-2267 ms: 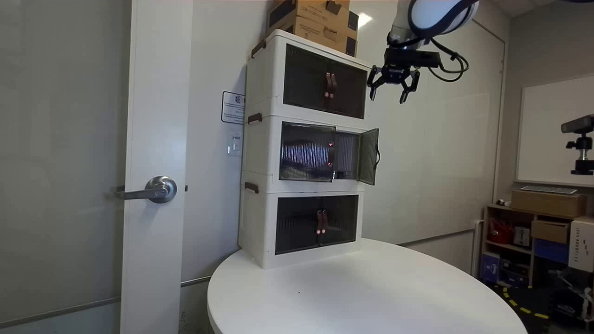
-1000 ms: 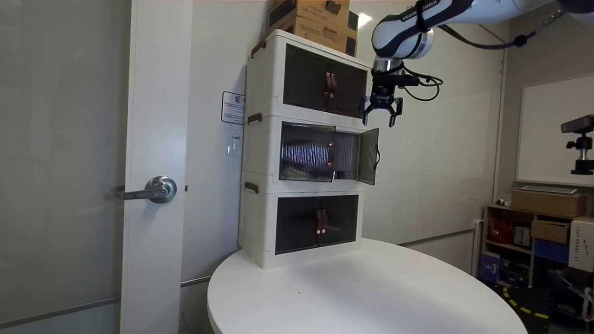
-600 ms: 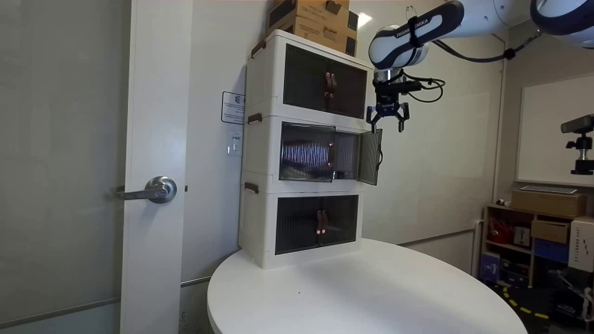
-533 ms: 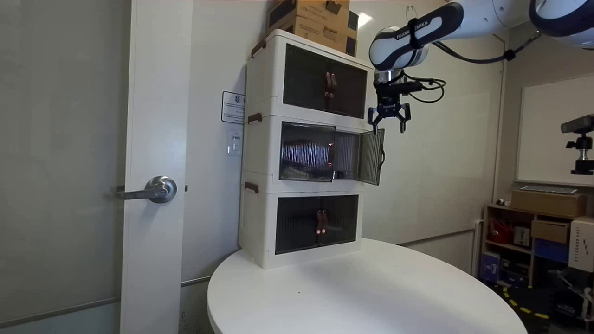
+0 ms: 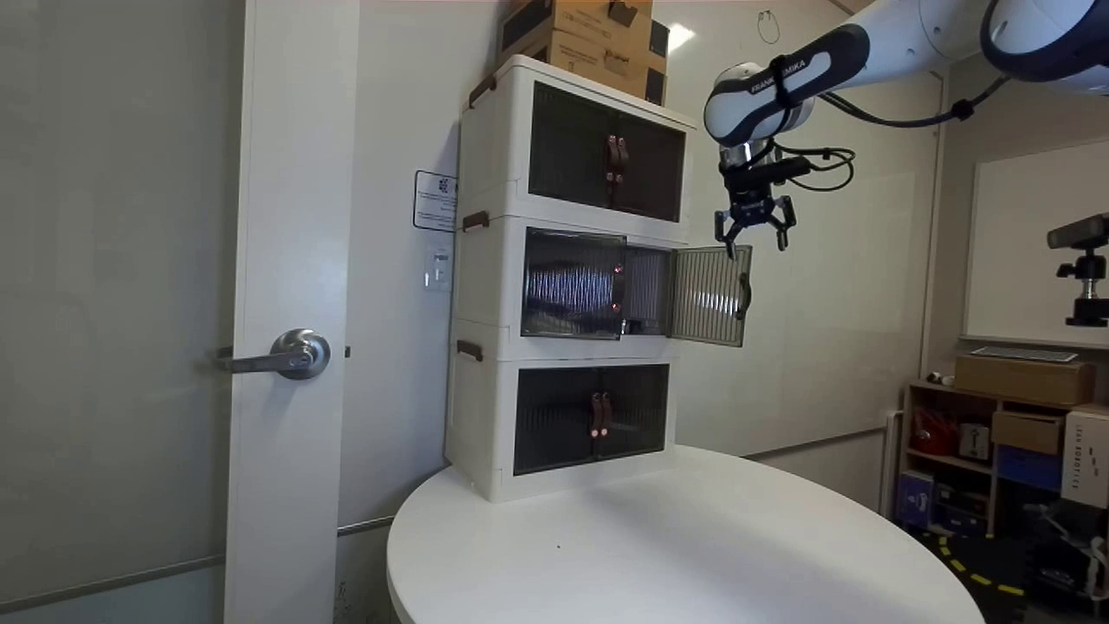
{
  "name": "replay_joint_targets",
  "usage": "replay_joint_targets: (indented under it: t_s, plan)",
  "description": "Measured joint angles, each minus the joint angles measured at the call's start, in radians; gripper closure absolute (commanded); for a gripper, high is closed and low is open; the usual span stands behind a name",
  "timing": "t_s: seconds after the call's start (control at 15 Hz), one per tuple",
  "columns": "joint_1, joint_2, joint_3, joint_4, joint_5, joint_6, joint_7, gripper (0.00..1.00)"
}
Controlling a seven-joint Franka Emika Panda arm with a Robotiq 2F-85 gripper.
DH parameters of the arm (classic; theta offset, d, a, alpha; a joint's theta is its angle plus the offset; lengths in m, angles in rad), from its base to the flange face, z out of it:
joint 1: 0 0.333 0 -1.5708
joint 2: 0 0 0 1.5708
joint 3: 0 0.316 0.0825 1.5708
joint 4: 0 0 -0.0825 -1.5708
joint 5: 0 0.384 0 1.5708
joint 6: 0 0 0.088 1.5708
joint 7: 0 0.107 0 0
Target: Open the right and left middle cabinet doors, respectively
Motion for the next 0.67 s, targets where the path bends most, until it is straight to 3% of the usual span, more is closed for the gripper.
replay_joint_targets:
  t_s: [0.33, 0.67]
  plan:
    - [-0.003, 0.001, -0.049, -0.002, -0.067, 0.024, 0.019, 0.00]
    - [-0.002, 0.001, -0.054, -0.004, -0.084, 0.053, 0.037, 0.00]
